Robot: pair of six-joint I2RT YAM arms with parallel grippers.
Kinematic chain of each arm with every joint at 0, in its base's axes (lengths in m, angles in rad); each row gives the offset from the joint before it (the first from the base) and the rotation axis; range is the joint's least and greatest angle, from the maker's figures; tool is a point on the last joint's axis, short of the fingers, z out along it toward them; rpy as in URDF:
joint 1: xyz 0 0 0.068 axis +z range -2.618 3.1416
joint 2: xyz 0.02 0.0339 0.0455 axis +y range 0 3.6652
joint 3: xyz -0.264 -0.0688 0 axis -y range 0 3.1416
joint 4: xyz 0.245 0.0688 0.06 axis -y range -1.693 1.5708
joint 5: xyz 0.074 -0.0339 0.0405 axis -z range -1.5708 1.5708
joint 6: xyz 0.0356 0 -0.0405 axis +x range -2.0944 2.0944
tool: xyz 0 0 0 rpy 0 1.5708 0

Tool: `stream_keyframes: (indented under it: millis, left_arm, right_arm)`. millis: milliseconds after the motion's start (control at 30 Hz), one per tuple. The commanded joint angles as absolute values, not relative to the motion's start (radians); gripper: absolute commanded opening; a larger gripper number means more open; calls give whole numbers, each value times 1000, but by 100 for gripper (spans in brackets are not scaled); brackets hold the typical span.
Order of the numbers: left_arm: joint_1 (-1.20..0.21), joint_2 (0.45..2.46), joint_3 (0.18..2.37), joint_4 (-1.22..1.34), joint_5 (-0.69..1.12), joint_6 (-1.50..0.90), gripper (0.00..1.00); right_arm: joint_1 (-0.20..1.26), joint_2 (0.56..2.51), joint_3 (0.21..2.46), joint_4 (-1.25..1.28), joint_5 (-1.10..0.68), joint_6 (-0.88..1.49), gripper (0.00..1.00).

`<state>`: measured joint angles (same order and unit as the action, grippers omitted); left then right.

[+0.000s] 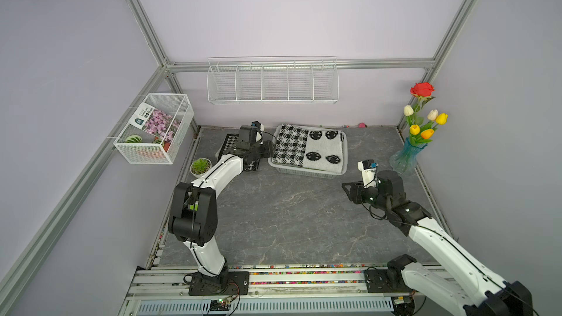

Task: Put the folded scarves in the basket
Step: Place the scarf in the basket, then adjust the basket at the center of the board.

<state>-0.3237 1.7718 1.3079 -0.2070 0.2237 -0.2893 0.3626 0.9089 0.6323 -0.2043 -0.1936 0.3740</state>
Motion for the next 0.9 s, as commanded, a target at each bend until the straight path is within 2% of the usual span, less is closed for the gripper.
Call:
stream_keyframes:
  millis: [0, 100, 400, 567, 667, 733, 800, 867]
  left_arm:
    - [-322, 1815, 1298, -168, 202, -281, 55]
    - [-323, 1861, 1325, -197, 199, -278, 54]
    - [-329, 1819, 1210, -134, 230, -323, 34]
    - [-392, 1767, 1116, -92, 218, -351, 25]
    - [-433, 1742, 1088, -107, 203, -368, 27]
    - [-453, 1710, 1074, -115, 182, -378, 34]
    - [-469, 1659, 1058, -122, 167, -383, 36]
    - [-476, 1608, 1044, -133, 143, -385, 42]
  right_arm:
    - [367, 858, 603, -182, -151, 384, 51]
    - [368, 854, 602, -171, -164, 392, 51]
    - [367, 871, 610, -171, -189, 405, 51]
    - [370, 874, 612, -171, -199, 411, 51]
    - [371, 876, 614, -175, -202, 411, 51]
    - [371, 877, 615, -173, -204, 412, 51]
    - [372, 880, 614, -172, -201, 411, 51]
    - [374, 884, 614, -170, -199, 412, 50]
